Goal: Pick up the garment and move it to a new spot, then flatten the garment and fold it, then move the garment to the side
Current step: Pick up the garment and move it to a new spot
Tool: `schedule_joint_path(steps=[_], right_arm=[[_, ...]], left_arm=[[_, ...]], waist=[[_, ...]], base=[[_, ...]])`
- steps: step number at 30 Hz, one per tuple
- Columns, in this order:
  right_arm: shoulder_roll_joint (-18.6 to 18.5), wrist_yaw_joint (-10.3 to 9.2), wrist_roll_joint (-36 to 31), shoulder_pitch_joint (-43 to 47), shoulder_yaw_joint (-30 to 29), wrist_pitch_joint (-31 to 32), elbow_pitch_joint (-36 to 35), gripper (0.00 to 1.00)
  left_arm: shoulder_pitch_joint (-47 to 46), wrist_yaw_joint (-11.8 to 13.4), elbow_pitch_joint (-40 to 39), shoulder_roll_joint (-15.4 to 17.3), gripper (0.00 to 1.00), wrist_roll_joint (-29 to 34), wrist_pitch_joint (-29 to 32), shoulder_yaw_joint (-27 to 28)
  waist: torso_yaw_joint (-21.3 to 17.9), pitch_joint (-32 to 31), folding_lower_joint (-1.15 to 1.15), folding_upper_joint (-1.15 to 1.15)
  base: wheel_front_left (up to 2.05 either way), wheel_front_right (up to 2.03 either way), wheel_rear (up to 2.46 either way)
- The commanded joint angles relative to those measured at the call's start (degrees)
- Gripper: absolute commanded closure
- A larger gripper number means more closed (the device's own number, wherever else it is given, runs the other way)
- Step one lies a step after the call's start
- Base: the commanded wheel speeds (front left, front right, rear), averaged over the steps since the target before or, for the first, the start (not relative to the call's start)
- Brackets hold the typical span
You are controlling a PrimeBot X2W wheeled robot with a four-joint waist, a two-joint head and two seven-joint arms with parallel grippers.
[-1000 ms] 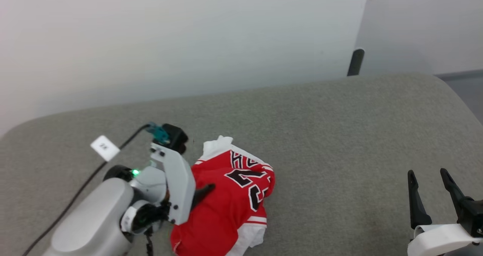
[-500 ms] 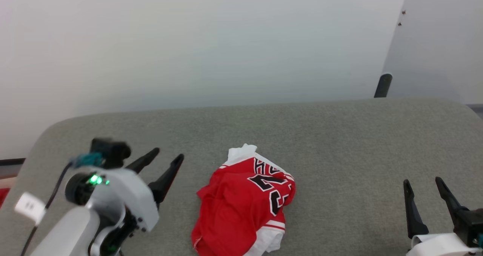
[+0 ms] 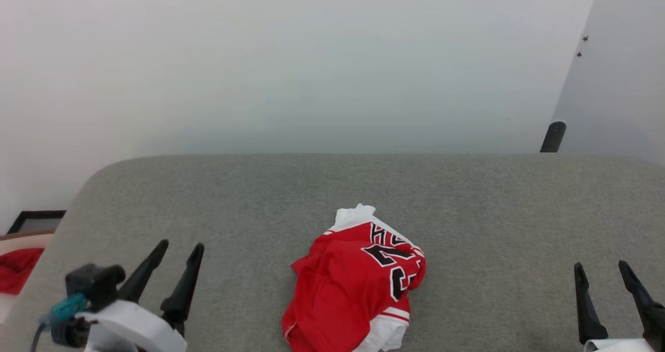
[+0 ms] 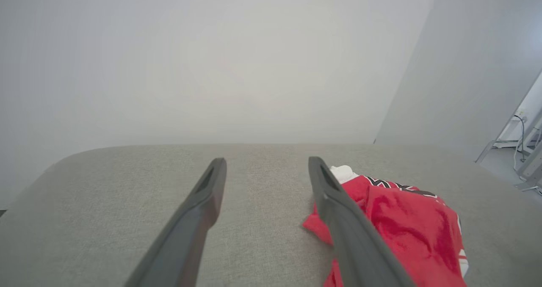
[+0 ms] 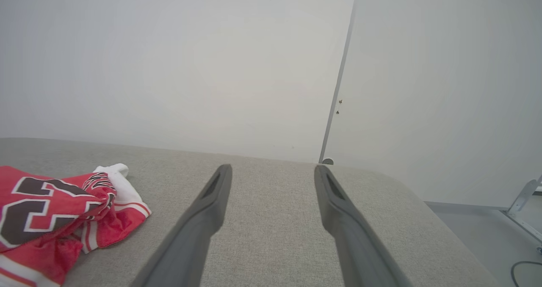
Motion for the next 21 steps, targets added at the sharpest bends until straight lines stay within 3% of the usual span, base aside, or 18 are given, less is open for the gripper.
schedule_joint_path(steps=[1,21], right_arm=[[-0.25,-0.06,-0.28,1.05,-0.22,-0.51,0.16,0.00],[1.01,-0.06,-1.34,3.50,-2.17,-0.40,-0.29,0.00]], left_arm=[[1.03,-0.10,0.35,0.05,0.00,0.66,-0.92,0.35],[8.92,-0.83,-0.77,-3.44,0.00,6.30,-3.63,11.42]], waist=[[0.50,-0.17,0.00,0.00],[3.45,-1.10,0.00,0.00]], base=[[0.00,0.00,0.00],[0.00,0.00,0.00]])
